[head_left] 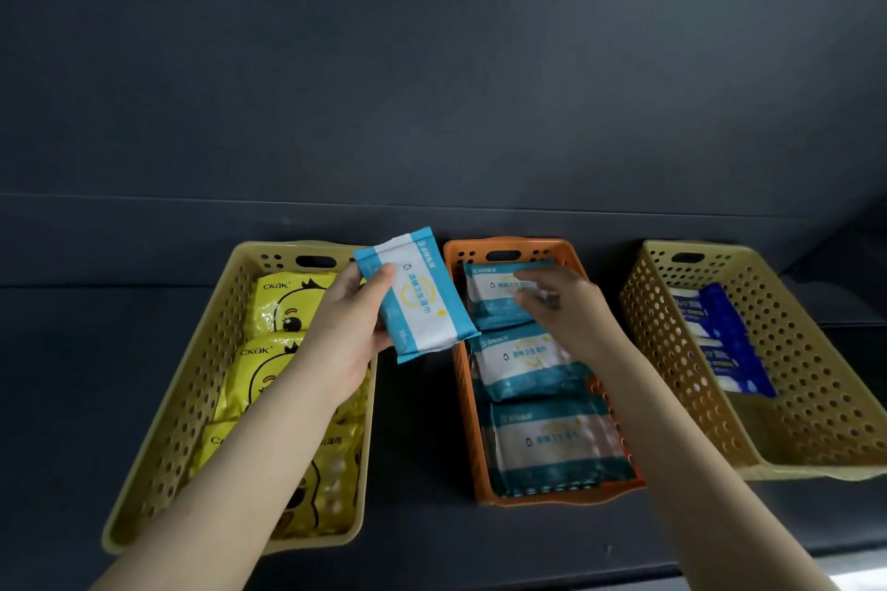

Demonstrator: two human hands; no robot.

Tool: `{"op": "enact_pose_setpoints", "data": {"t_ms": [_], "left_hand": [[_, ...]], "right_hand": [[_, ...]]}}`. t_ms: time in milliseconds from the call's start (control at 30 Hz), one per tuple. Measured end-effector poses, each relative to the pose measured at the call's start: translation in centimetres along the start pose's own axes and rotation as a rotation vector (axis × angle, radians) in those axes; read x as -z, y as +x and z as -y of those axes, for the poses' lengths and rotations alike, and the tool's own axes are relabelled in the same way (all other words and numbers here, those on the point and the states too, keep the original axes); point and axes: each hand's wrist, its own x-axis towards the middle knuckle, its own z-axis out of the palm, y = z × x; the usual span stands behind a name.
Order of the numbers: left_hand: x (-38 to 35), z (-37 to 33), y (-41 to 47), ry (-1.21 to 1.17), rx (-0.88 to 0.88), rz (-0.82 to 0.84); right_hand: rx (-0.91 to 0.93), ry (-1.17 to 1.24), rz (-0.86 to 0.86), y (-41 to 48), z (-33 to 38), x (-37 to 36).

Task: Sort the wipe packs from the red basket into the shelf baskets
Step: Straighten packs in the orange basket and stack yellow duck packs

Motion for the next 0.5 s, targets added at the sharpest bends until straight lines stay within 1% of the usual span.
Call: {"op": "enact_pose_setpoints", "data": {"t_ms": [67, 100, 233, 333, 367, 400, 467, 500], "left_hand": [[-0.6, 0.1, -0.2, -0.026, 0.009, 0.021], [-1.0, 0.2, -0.4, -0.045, 0.018, 0.028], [-3.4, 1.0, -1.2, -0.189, 0.073, 0.022], [-4.8, 2.0, -1.9, -0.184, 0.066, 0.055], [-5.0, 2.3, -2.0, -0.167, 0.056, 0.075], [-5.1, 2.7, -1.9, -0.147, 0.050, 0.097], [-5.1, 3.2, -1.8, -0.078, 0.032, 0.136], [-5.0, 3.5, -1.7, 0.020, -0.013, 0.128]], "right_hand": [[-0.081, 0.236, 0.005, -1.2, 1.4, 0.8], [-0.129, 0.363, 0.039, -1.9, 2.1, 1.3], [-0.300, 0.697, 0.266, -3.8, 3.9, 2.3], [-0.405, 1.017, 0.259, -4.8, 3.6, 2.5], [-0.416, 1.074, 0.235, -5.0, 3.4, 2.5], [-0.415, 1.077, 0.198, -5.2, 3.0, 2.5], [-0.393, 1.008, 0.098, -5.3, 2.4, 2.9], [-0.366, 0.946, 0.049, -5.2, 2.0, 3.4]]}}
